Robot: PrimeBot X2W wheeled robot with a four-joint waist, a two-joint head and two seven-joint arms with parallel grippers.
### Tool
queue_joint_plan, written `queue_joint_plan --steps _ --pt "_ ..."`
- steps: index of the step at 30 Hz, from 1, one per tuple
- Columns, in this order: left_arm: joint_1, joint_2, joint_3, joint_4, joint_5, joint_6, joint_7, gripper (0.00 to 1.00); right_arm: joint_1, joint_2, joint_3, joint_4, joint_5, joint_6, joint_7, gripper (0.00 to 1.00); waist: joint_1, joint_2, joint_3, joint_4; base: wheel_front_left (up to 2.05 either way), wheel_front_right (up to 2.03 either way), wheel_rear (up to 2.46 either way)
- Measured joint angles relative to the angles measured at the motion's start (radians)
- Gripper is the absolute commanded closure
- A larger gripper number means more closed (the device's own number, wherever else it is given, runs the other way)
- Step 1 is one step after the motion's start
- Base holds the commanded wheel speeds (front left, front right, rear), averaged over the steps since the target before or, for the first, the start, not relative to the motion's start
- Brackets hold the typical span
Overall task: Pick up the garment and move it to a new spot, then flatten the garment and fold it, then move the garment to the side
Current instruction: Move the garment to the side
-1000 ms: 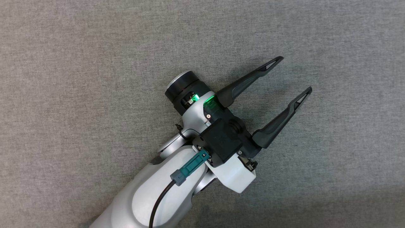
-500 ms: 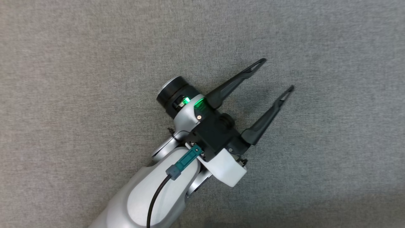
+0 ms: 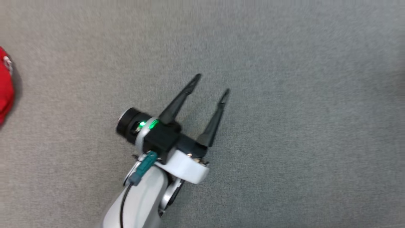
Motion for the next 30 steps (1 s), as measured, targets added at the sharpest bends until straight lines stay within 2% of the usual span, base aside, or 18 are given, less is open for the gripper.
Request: queue_joint_plan --steps 3,5,8,12,15,18,21,27,30 --pt "0.063 0.0 0.078 -0.004 0.012 0.005 0.0 0.0 0.043 0.068 -0.064 -0.02 0.015 0.0 -0.017 0.0 0.0 0.0 -0.064 -0.001 0.0 0.0 0.0" --pt "0.109 0.001 0.132 -0.01 0.019 0.009 0.0 0.0 0.086 0.117 -0.119 -0.076 -0.008 0.0 -0.02 0.0 0.0 0.0 -0.105 -0.001 0.0 0.0 0.0" --pt "0.163 0.001 0.211 -0.022 0.018 0.008 0.0 0.0 0.173 0.19 -0.266 -0.202 -0.112 0.0 -0.022 0.0 0.0 0.0 -0.161 0.0 0.0 0.0 0.0" --pt "0.231 0.0 0.313 -0.032 0.007 0.008 0.0 0.0 0.389 0.319 -0.476 -0.335 -0.23 0.0 -0.021 0.0 0.0 0.0 -0.225 0.007 0.0 0.0 0.0" --pt "0.284 0.002 0.365 -0.034 0.001 0.007 0.0 0.0 0.519 0.417 -0.582 -0.419 -0.319 0.0 -0.022 0.0 0.0 0.0 -0.267 0.014 0.0 0.0 0.0" --pt "0.334 0.001 0.395 -0.028 -0.026 0.006 0.0 0.0 0.631 0.478 -0.635 -0.475 -0.413 0.0 -0.022 0.0 0.0 0.0 -0.304 0.023 0.0 0.0 0.0" --pt "0.385 0.001 0.408 -0.014 -0.031 0.0 0.0 0.0 0.716 0.559 -0.72 -0.52 -0.436 0.0 -0.022 0.0 0.0 0.0 -0.34 0.032 0.0 0.0 0.0" --pt "0.453 0.0 0.4 -0.011 -0.053 0.02 0.0 0.0 0.869 0.658 -0.81 -0.593 -0.516 0.0 -0.022 0.0 0.0 0.0 -0.396 0.053 0.0 0.0 0.0" --pt "0.47 0.001 0.393 -0.017 -0.053 0.033 0.0 0.0 0.921 0.688 -0.826 -0.606 -0.56 0.0 -0.022 0.0 0.0 0.0 -0.411 0.062 0.0 0.0 0.0"
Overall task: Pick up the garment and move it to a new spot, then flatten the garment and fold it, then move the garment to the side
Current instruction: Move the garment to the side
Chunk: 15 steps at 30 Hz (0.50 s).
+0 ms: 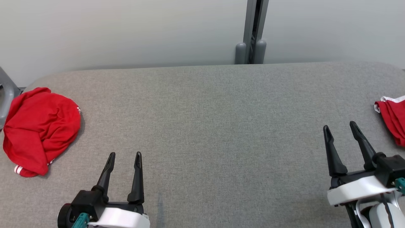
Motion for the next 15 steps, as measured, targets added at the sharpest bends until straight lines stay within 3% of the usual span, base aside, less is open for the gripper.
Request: queue_joint_plan --steps 6,15 --pt "0.019 0.0 -0.009 -0.005 0.003 0.002 0.0 0.0 0.043 0.047 -0.032 -0.005 -0.013 0.0 0.0 0.0 0.0 0.0 -0.016 0.002 0.0 0.0 0.0" --pt "0.018 0.0 -0.019 -0.009 0.005 0.002 0.0 0.0 0.055 0.064 -0.039 0.001 -0.026 0.0 0.0 0.0 0.0 0.0 -0.011 0.003 0.0 0.0 0.0"
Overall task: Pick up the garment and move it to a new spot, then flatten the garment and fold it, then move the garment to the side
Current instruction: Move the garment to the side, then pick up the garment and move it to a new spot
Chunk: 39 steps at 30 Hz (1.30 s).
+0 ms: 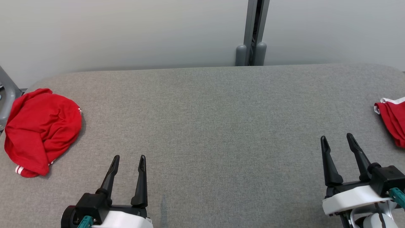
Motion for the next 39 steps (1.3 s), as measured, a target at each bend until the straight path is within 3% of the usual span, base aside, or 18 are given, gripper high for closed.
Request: queue_joint_plan --steps 39 --pt "-0.001 0.0 -0.027 0.012 0.005 -0.001 0.0 0.0 0.002 0.004 0.017 0.004 -0.002 0.0 0.0 0.0 0.0 0.0 0.009 0.0 0.0 0.0 0.0"
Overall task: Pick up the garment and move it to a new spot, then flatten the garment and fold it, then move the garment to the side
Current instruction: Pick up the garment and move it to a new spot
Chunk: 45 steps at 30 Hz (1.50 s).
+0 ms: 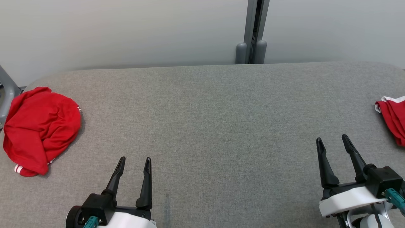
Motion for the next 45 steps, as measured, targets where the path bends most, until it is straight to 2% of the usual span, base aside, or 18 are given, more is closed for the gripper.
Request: queue_joint_plan --steps 28,36,44,45 --pt "-0.012 0.0 -0.009 0.01 0.0 -0.006 0.0 0.0 0.0 0.002 -0.007 0.001 0.0 0.0 0.0 0.0 0.0 0.0 0.007 0.019 0.0 0.0 0.0" --pt "-0.021 0.0 -0.023 0.013 -0.005 -0.001 0.0 0.0 0.004 0.001 0.001 0.001 0.0 0.0 0.0 0.0 0.0 0.0 0.014 0.091 0.0 0.0 0.0" --pt "-0.015 0.0 -0.012 0.015 -0.004 0.002 0.0 0.0 0.016 -0.002 0.036 -0.001 0.002 0.0 0.0 0.0 0.0 0.0 0.013 0.2 0.0 0.0 0.0" --pt "-0.009 0.0 -0.001 0.015 -0.001 0.002 0.0 0.0 0.019 -0.002 0.054 -0.001 0.003 0.0 0.0 0.0 0.0 0.0 0.01 0.236 0.0 0.0 0.0"
